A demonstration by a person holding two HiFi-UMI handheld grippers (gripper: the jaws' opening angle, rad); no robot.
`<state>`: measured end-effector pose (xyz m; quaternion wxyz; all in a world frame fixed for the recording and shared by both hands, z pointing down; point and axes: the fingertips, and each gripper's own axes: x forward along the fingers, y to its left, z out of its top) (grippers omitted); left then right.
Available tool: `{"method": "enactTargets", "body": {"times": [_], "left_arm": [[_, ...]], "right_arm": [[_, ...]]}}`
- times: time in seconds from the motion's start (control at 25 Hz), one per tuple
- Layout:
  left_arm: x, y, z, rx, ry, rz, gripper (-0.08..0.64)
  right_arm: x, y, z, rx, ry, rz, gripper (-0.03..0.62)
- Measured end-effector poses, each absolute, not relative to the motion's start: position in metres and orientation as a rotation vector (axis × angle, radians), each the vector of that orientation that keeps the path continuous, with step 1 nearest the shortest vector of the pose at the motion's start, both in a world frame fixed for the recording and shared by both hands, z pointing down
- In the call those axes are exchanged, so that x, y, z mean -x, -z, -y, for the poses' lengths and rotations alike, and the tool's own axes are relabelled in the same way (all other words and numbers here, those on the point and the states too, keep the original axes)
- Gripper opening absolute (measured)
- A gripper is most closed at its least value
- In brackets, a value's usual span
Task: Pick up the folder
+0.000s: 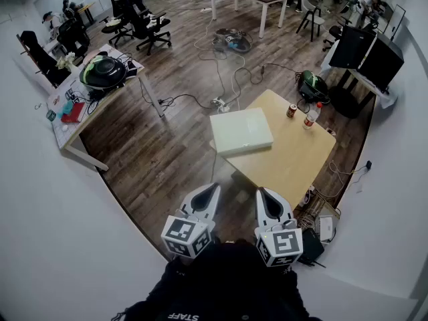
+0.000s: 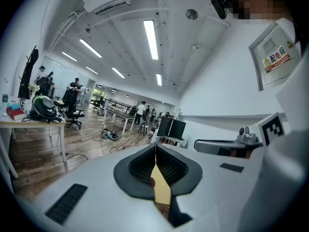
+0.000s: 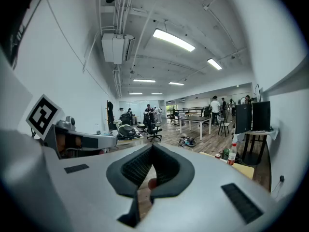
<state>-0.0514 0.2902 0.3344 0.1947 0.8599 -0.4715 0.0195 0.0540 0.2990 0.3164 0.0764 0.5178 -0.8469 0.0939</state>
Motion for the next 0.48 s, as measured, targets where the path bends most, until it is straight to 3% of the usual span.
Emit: {"method": "enactTargets", "body": {"times": [0.48], "left_arm": [[0.058,-0.332,-0.282,-2.422,-0.030,1.345,0.037]], "right_arm": [[-0.057,-0.309,-0.286,-1.629,-0.286,2.586,0.023]]}}
